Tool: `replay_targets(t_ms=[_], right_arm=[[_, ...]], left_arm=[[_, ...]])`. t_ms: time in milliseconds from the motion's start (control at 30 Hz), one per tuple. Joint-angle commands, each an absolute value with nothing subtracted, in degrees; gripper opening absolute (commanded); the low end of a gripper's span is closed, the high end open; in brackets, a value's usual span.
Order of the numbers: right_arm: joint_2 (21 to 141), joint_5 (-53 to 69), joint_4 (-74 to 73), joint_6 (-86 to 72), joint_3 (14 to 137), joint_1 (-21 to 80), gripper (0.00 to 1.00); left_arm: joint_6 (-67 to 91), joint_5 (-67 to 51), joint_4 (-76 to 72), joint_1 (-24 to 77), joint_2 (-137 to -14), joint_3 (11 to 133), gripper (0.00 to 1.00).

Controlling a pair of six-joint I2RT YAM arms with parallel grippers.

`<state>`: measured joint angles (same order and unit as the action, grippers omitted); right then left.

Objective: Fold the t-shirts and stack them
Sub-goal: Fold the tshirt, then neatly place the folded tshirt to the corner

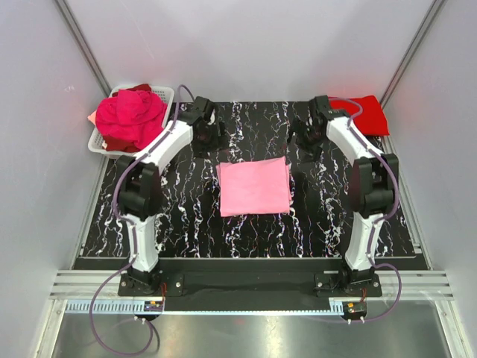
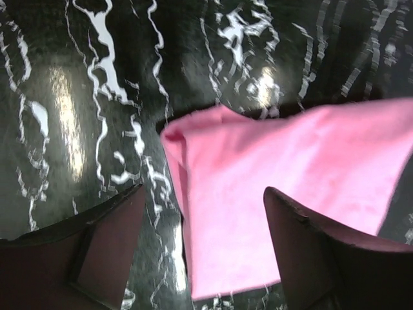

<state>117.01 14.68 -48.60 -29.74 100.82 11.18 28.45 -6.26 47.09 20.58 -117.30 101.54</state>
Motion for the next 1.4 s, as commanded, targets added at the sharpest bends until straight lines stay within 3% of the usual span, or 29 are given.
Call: replay_targets(t_ms=[0,200,567,800,967,1000,1267,1367], right_arm=[[109.0,18.9,-40.5,-28.8,89.6,9.1,0.97],[108.0,24.6,-31.6,-26.8,77.4,8.4,0.95],[119.0,29.4,-25.1,-29.8,75.0,8.4,0.82],[120.6,31.8,-20.0,-34.6,71.0,9.7,0.49],[120.1,32.6,-20.9,-32.6,73.1,9.8,0.07],[119.7,32.1,-23.8,-31.5,74.3,9.8,0.03],[116.5,14.9,-41.1,-21.0,92.3,7.3,0.00],[117.2,9.6,-44.6,-18.5,98.4,6.9,0.00]], left_arm=[[27.3,-6.8,46.6,20.8,-106.0,98.3,0.80],[28.0,-6.5,43.7,20.8,-91.2,83.3,0.80],[29.4,-5.0,46.3,20.8,-60.9,62.2,0.83],[30.6,1.7,48.1,20.8,-49.3,54.2,0.85],[31.0,3.5,46.2,20.8,-45.2,48.0,0.86],[30.7,3.1,46.3,20.8,-45.1,48.2,0.86],[27.3,9.4,50.9,20.9,-43.4,52.6,0.86],[27.2,6.5,47.7,20.9,-40.4,50.3,0.86]])
